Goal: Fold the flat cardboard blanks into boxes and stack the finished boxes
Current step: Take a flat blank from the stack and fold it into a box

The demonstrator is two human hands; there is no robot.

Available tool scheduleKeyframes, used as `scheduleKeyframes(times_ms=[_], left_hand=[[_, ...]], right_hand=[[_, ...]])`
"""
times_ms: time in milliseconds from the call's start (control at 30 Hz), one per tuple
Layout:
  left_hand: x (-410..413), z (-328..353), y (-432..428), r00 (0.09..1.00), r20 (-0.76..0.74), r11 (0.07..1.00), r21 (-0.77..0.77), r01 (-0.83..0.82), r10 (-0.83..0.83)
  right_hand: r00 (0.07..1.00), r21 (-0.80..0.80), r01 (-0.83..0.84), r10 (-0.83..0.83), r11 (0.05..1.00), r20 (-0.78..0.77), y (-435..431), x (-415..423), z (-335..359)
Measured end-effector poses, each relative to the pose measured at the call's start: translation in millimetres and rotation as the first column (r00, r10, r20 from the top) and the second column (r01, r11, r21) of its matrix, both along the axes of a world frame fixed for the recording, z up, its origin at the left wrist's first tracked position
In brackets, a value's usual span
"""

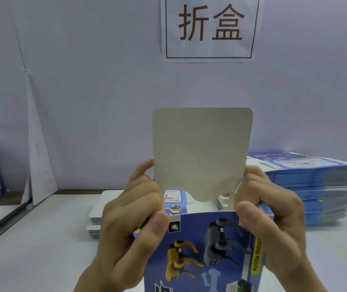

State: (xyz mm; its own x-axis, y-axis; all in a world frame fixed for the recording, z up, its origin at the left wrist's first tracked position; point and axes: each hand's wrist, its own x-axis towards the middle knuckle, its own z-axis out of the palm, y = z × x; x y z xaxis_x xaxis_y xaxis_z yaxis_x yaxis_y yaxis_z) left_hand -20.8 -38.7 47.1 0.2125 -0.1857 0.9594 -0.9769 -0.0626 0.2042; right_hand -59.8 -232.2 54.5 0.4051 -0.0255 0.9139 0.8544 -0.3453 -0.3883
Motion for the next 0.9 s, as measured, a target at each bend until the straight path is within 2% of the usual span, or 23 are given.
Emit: scheduleKeyframes(times_ms=[133,233,300,367,433,500,567,600,667,700,767,800,900], left_hand=[[-0.2,2.6,-3.4,0.997,-0.048,0.998,-0.007,-0.063,0.063],[2.3,8.4,-3.3,0.976,-0.190,0.994,-0.011,-0.107,0.103],[-0.6,9.2,-3.7,0.962,-0.245,0.990,0.092,-0.104,0.124],[-5.8,6.4,-8.2,0.950,-0.266,0.971,0.216,-0.106,0.163],[-13.8,3.6,-16.5,0.914,-0.330,0.948,0.286,-0.140,0.235],[-20.1,-0.2,-24.1,0.881,-0.382,0.938,0.308,-0.162,0.278],[-19.9,-2.7,-26.0,0.876,-0.374,0.929,0.318,-0.188,0.305],[-16.7,-2.2,-25.6,0.874,-0.367,0.927,0.315,-0.205,0.318],[-9.4,1.3,-23.1,0.888,-0.285,0.915,0.293,-0.279,0.362],[-5.7,0.8,-21.4,0.899,-0.178,0.902,0.248,-0.354,0.401],[3.0,-4.1,-16.4,0.876,0.038,0.848,0.233,-0.476,0.481],[6.6,-5.1,-13.9,0.857,0.082,0.819,0.261,-0.511,0.508],[4.4,-6.9,-14.2,0.869,-0.043,0.836,0.302,-0.458,0.492]], right_hand=[[1.000,0.021,0.021,-0.021,1.000,-0.022,-2.0,-2.1,-0.3],[0.956,0.138,0.285,-0.292,0.949,0.033,2.1,3.2,-4.8],[0.896,0.229,0.408,-0.436,0.884,0.088,7.7,4.9,-5.4],[0.858,0.262,0.456,-0.498,0.851,0.123,12.4,5.0,-5.6],[0.908,0.260,0.364,-0.403,0.894,0.116,18.7,2.8,-5.2],[0.984,0.240,0.102,-0.133,0.965,0.115,25.3,-0.3,-2.7],[0.988,0.281,-0.112,0.076,0.953,0.136,24.7,-1.5,-0.2],[0.986,0.374,-0.163,0.132,0.913,0.105,21.0,-1.7,1.6],[0.978,0.550,-0.170,0.208,0.818,-0.006,9.1,-2.7,6.0],[0.970,0.580,-0.146,0.230,0.802,-0.075,2.3,-2.8,7.6],[0.954,0.546,-0.079,0.222,0.834,-0.202,-10.1,-1.6,11.4],[0.951,0.520,-0.046,0.197,0.853,-0.240,-13.6,-1.7,12.3],[0.955,0.540,0.004,0.157,0.841,-0.252,-14.9,-2.1,13.2]])
